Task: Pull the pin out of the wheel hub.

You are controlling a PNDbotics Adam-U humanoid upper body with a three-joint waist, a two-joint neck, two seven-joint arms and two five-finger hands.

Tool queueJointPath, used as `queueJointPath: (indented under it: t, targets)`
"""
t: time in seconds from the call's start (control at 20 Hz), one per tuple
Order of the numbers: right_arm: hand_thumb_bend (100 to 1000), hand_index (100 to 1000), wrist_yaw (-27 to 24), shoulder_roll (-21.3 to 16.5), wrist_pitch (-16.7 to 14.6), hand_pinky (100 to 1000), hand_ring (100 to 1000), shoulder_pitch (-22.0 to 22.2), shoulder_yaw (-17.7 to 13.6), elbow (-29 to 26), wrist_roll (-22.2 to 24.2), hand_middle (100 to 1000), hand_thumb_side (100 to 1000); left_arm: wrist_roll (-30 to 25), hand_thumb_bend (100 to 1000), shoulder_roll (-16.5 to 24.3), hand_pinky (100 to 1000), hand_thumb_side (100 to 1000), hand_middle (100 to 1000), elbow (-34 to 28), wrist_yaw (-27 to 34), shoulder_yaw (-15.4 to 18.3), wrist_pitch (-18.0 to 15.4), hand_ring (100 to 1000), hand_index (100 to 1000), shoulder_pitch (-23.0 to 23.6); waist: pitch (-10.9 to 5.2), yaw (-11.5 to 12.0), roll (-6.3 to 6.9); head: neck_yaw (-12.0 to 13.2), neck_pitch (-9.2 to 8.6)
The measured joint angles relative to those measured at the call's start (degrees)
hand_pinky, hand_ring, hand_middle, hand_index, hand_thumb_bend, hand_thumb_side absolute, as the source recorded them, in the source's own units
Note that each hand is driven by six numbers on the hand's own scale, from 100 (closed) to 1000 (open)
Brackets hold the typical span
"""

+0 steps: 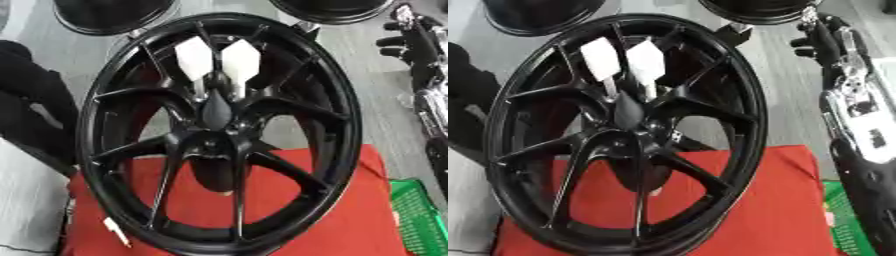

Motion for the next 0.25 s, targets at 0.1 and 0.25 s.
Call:
queueJointPath:
  t: [0.1, 0.25]
  targets:
    - [100, 759, -0.1, 0.0, 0.0, 714, 632, -0.2, -0.1, -0.1, -0.2, 691, 664, 3.1, 100, -3.2, 603, 790, 758, -0.9, 2.1, -0.8, -2.1, 763, 752, -0.5, 0.00, 0.0, -0.16, 0.1, 0.00]
    - [100, 762, -0.1, 0.2, 0.0, 716, 634, -0.2, -0.2, -0.3, -0.4, 694, 656, 5.1, 281, -4.9, 607, 662, 752, -1.3, 3.5, -1.3, -3.5, 757, 755, -0.7, 0.00, -0.1, -0.18, 0.3, 0.00]
